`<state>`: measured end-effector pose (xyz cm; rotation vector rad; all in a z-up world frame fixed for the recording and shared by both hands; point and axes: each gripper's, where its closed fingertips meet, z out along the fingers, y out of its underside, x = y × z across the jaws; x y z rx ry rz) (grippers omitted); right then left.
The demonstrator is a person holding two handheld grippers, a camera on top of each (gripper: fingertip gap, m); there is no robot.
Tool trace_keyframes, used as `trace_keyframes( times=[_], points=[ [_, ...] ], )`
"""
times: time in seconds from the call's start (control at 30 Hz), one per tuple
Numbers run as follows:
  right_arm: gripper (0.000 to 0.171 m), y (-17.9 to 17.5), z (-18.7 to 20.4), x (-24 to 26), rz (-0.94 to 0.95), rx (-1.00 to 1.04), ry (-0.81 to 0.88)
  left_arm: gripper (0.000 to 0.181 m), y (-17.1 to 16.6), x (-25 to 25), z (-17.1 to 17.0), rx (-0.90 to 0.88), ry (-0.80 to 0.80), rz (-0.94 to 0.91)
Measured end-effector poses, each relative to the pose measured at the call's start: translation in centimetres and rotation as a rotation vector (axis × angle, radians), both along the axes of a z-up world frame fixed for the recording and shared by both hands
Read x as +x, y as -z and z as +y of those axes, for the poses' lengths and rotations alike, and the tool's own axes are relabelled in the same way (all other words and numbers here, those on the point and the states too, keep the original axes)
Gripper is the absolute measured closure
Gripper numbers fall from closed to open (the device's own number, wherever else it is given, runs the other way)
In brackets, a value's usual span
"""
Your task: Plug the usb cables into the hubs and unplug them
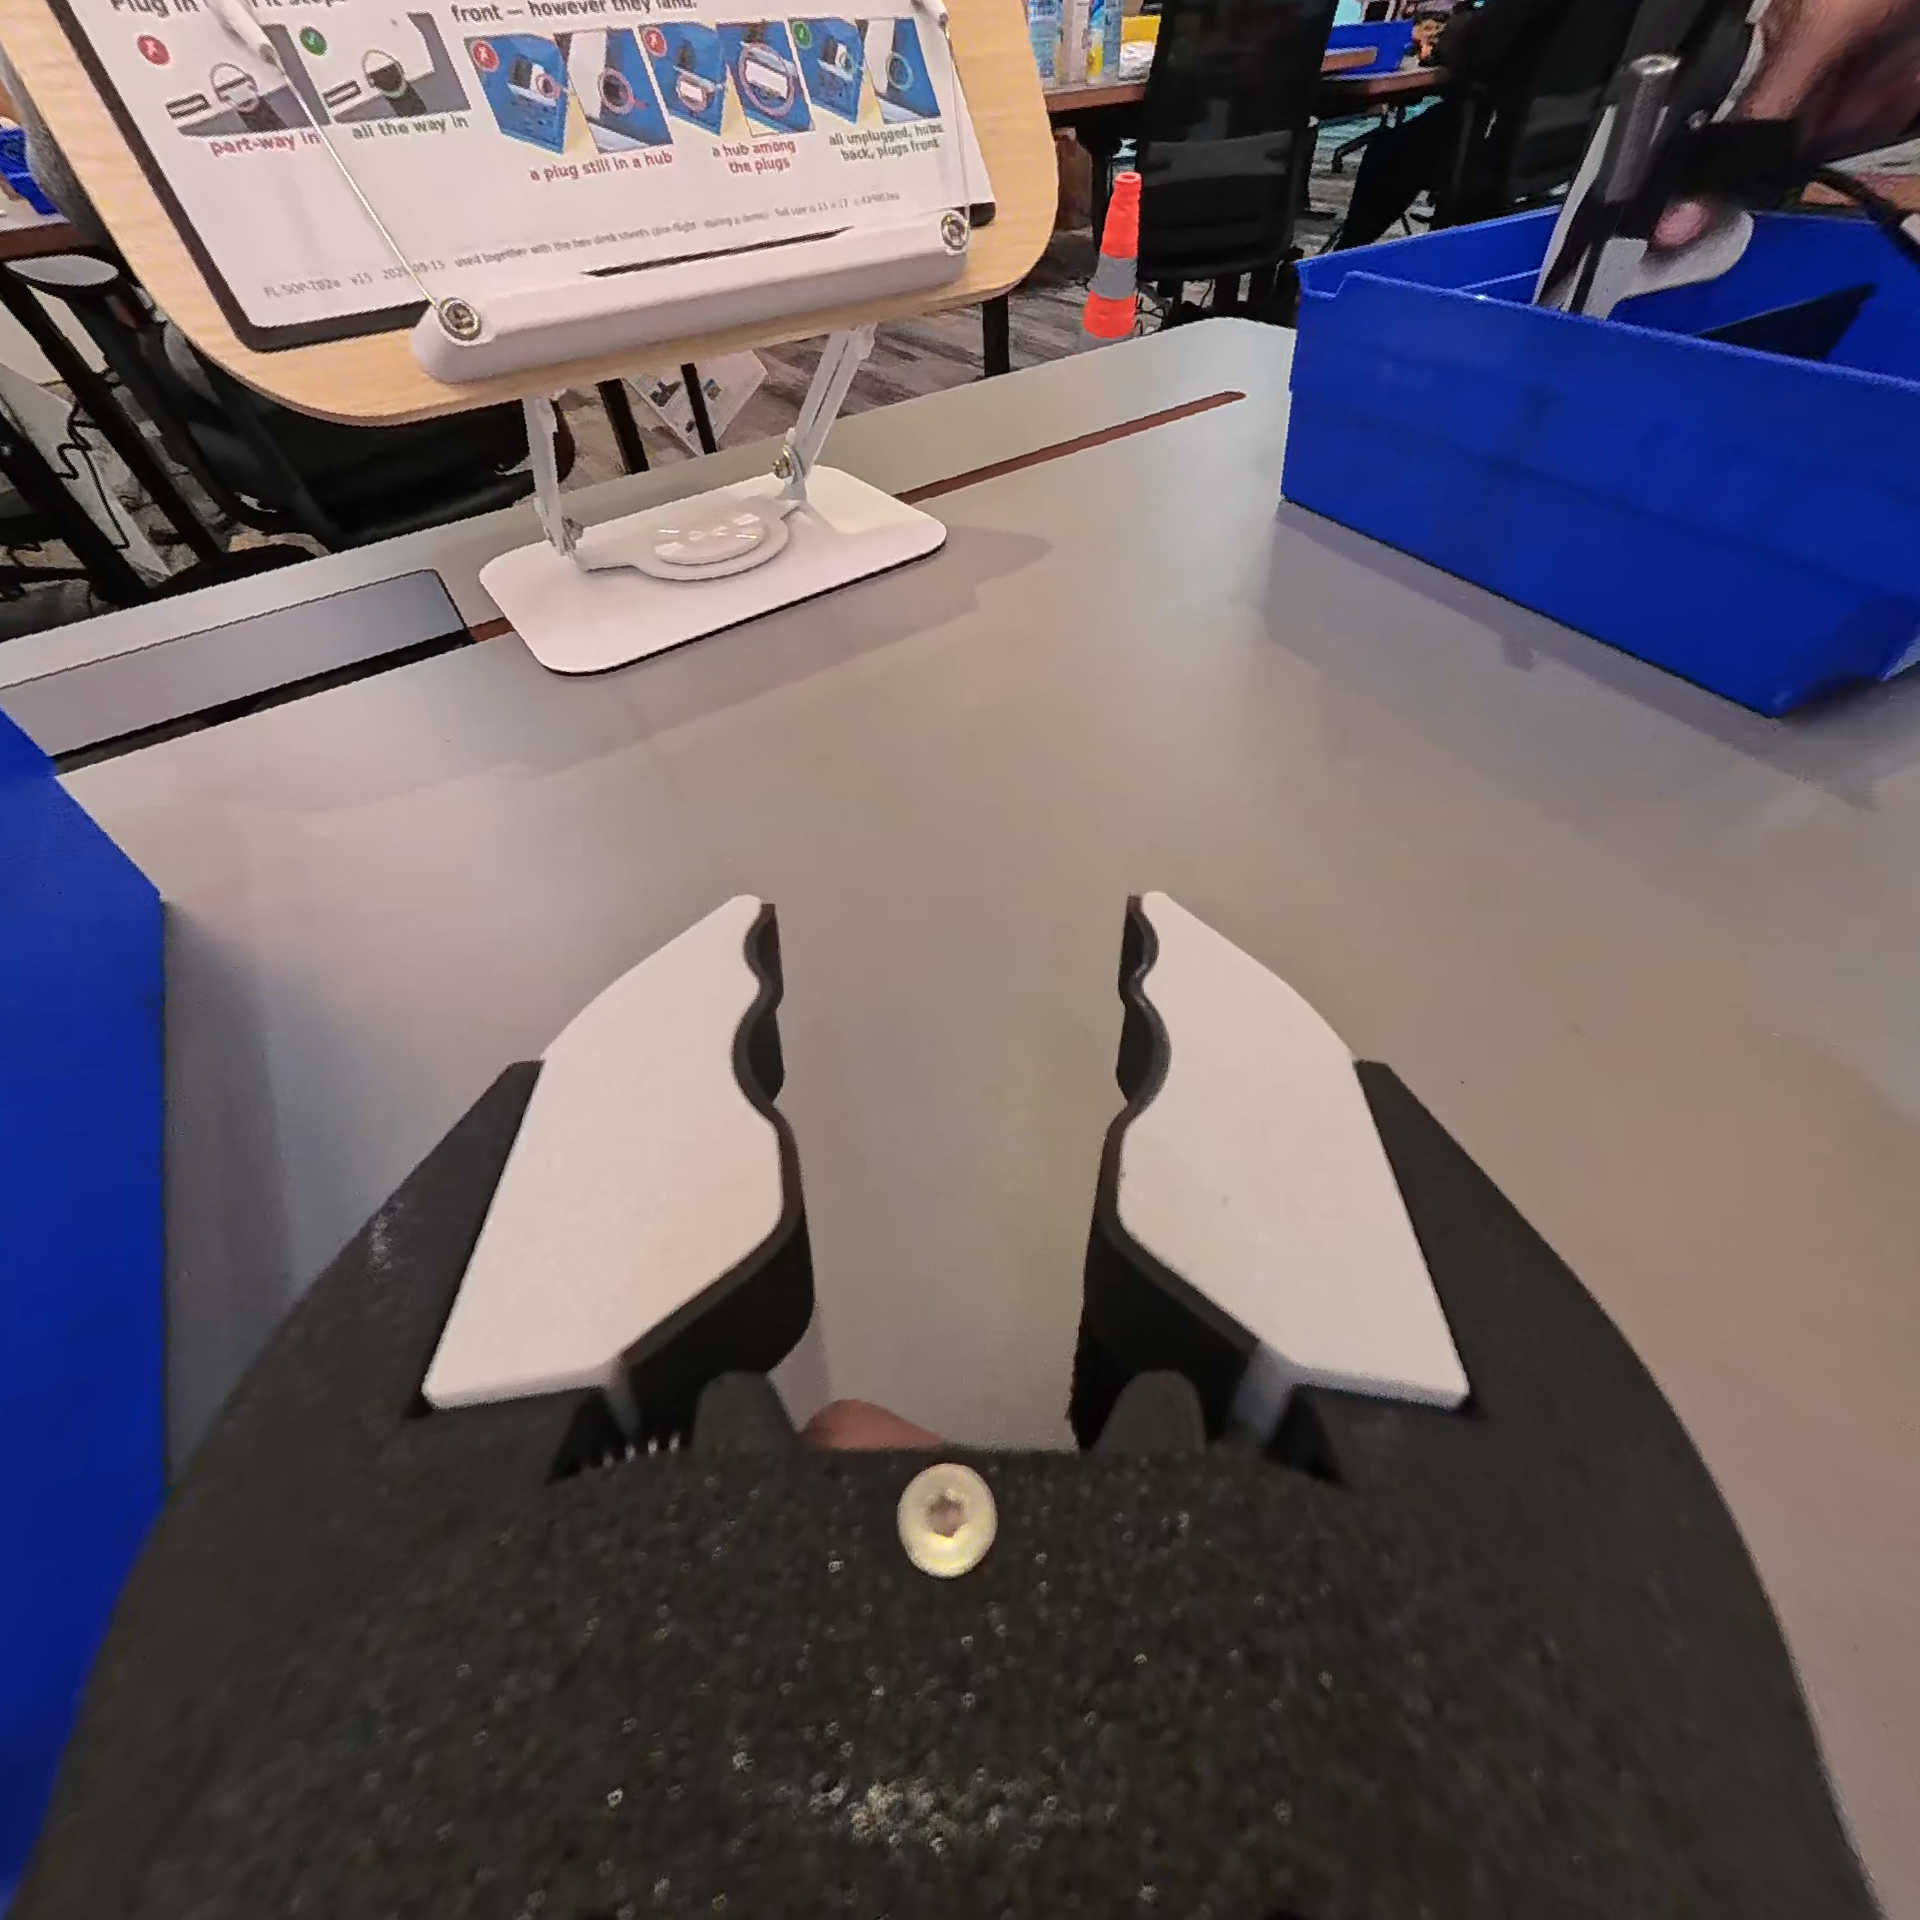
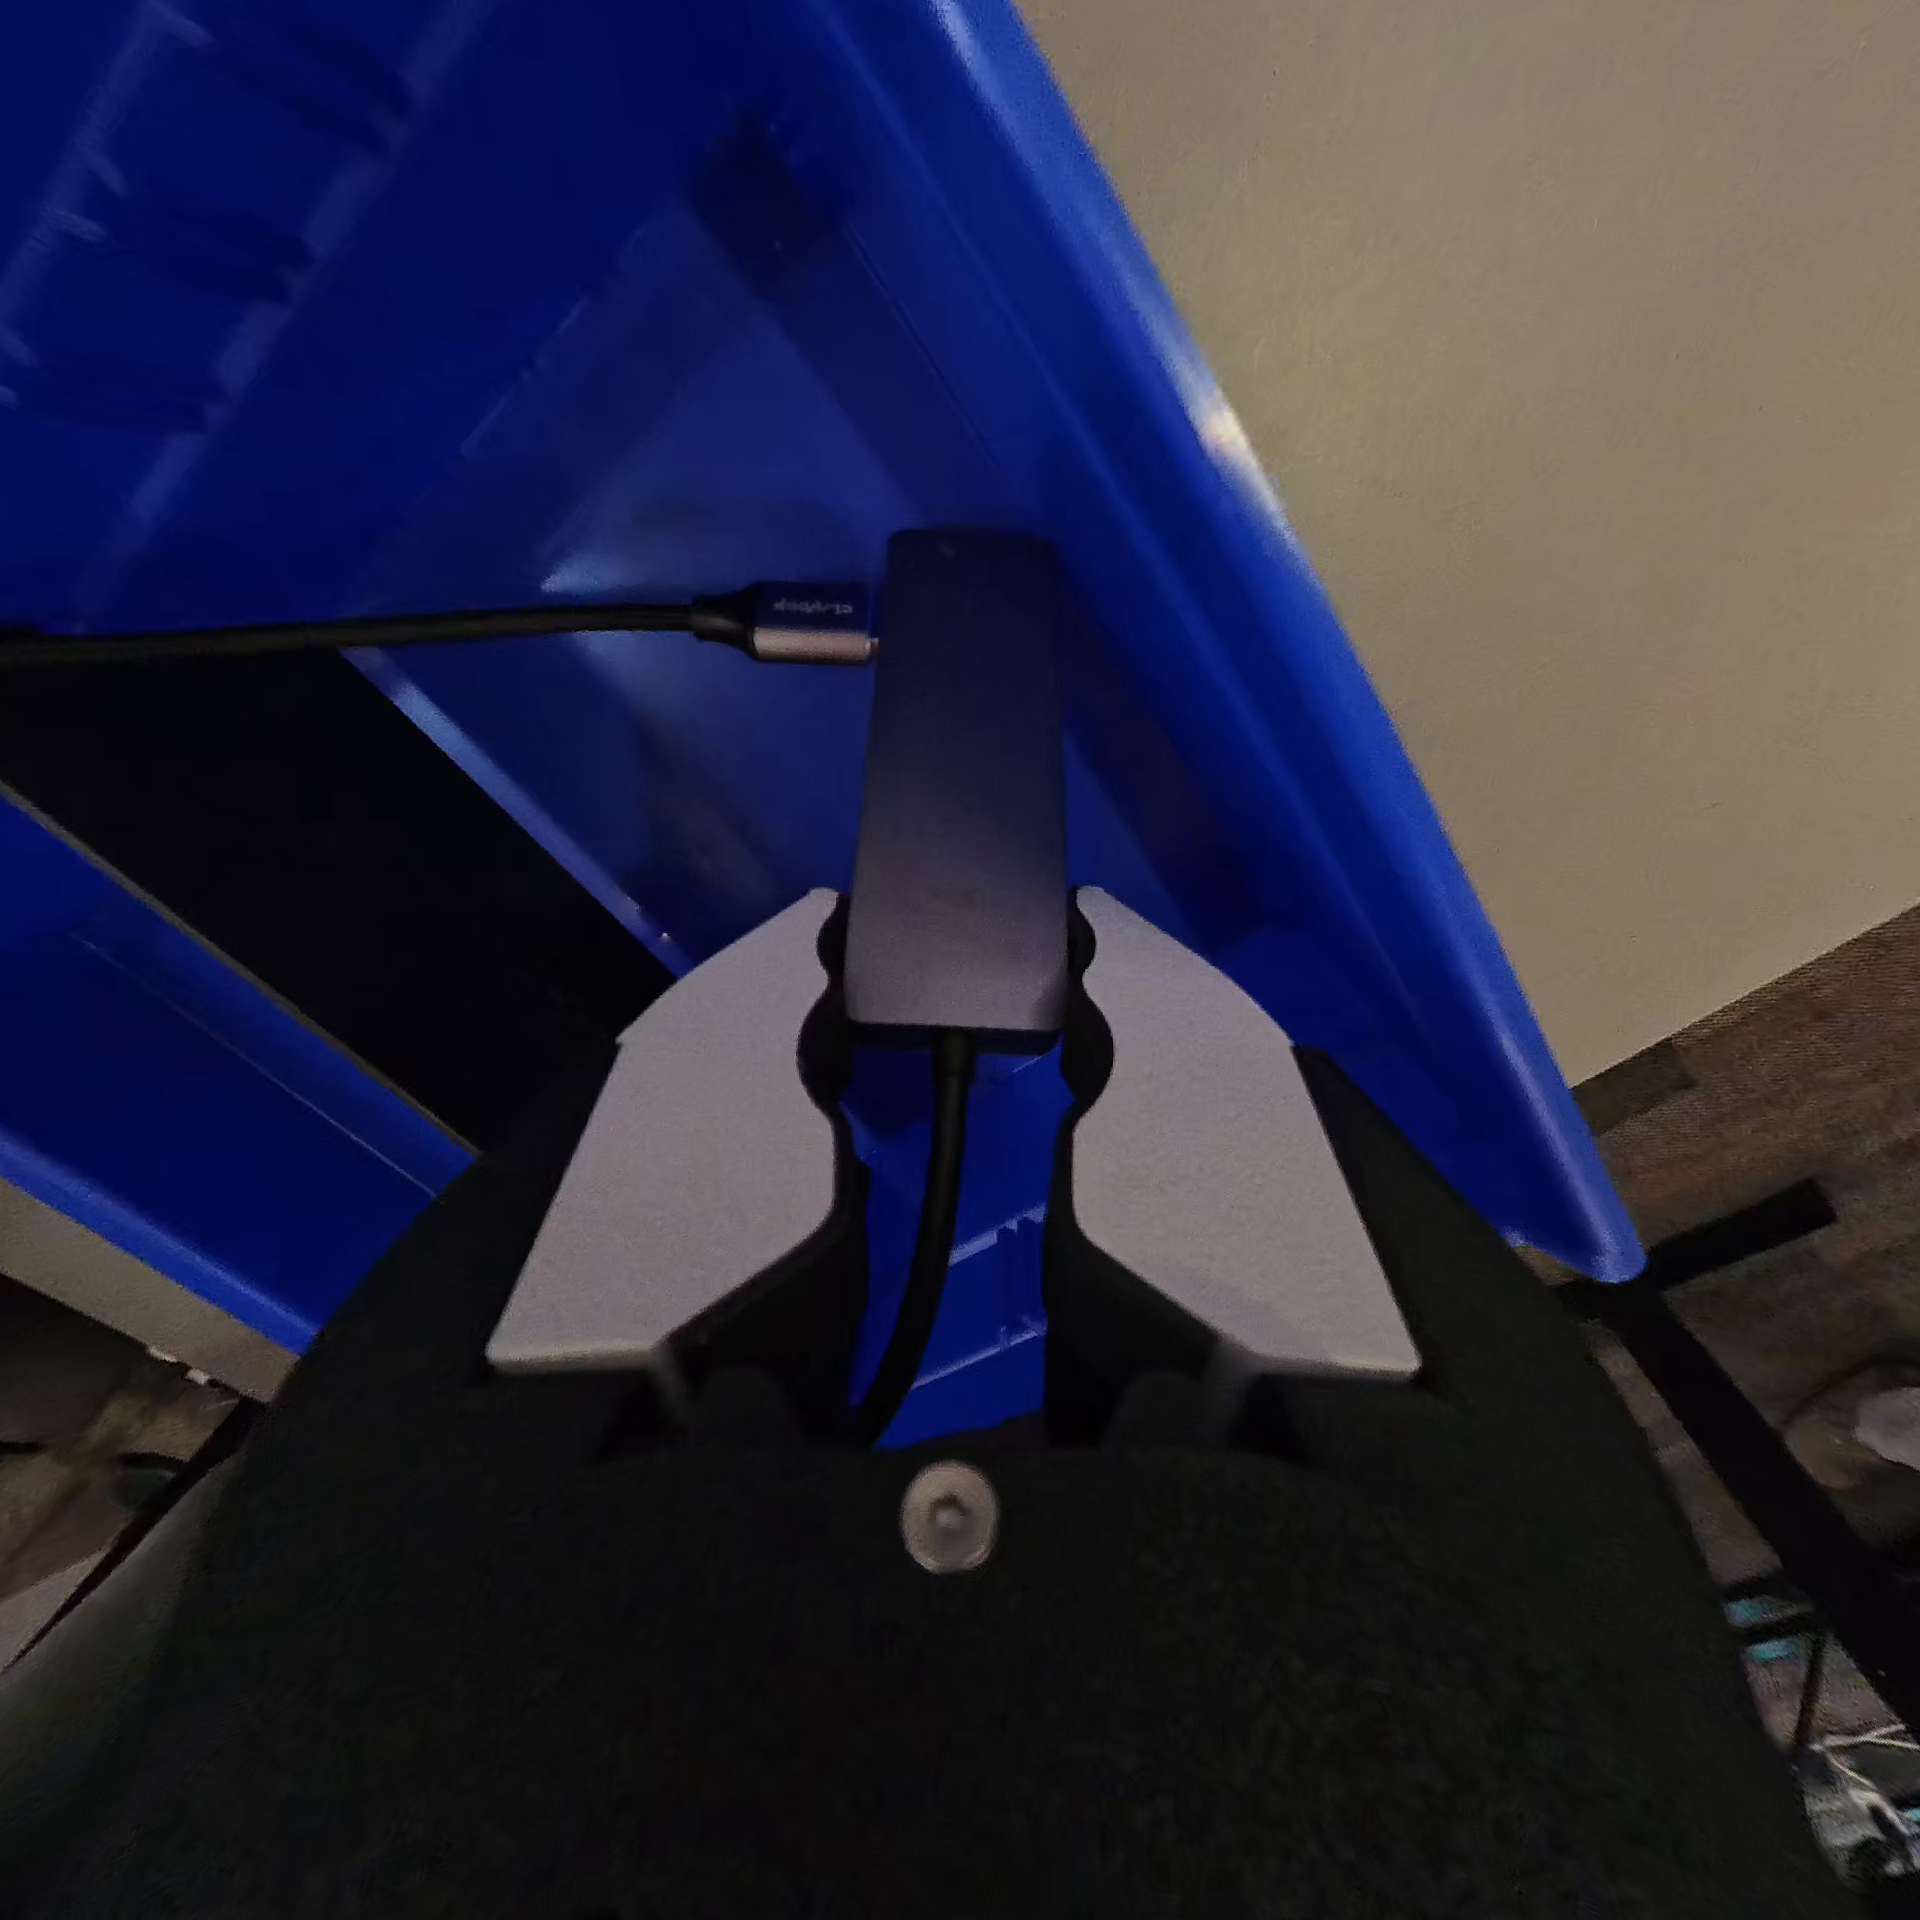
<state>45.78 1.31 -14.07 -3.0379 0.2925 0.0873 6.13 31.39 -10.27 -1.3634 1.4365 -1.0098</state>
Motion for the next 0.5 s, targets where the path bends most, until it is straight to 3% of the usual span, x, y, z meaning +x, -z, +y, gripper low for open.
trace_keyframes(
  times=[0.27,0.5],
  points=[
    [0.132,1.0,-1.9,0.7,-0.017,-0.103,-0.030,0.119,0.3,0.1,-0.6,0.010,0.019,0.013],
    [0.129,-2.1,-1.4,1.5,-0.128,-0.044,-0.061,0.119,0.6,0.2,-0.8,0.003,0.028,0.023]
  ],
)
